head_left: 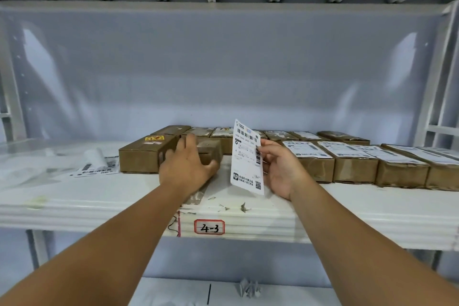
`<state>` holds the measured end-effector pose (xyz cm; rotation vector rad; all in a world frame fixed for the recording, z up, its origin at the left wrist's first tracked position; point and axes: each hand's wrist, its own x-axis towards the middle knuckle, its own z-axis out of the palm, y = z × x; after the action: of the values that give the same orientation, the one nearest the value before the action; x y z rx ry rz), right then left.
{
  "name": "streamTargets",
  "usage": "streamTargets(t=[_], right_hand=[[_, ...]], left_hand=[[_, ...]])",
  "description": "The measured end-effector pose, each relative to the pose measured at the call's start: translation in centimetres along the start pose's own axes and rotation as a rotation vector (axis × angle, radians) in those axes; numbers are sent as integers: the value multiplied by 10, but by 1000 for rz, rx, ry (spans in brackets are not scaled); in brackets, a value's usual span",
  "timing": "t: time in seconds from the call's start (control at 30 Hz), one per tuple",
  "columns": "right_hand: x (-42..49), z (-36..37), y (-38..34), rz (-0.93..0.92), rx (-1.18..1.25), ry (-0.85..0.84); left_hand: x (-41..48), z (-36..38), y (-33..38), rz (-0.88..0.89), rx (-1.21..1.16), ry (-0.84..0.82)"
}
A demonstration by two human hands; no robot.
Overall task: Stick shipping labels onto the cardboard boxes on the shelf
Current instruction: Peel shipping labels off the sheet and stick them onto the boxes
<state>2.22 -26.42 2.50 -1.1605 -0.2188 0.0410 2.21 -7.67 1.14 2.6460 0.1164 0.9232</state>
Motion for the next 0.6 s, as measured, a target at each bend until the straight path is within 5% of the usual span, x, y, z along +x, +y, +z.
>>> streamTargets(t=[0.17, 0.33, 0.5, 0.6], right_hand=[[0, -2, -3, -22, 131, -45], [-2, -3, -3, -53, 151, -25], [2, -7, -3, -122, 156, 105], [2, -6, -3, -127, 170, 112]], left_hand=[[-18, 0, 14, 266, 61, -4], [-24, 6, 37, 344, 20, -28], [-13, 8, 24, 123, -676, -317], [-10, 11, 22, 90, -704, -349]])
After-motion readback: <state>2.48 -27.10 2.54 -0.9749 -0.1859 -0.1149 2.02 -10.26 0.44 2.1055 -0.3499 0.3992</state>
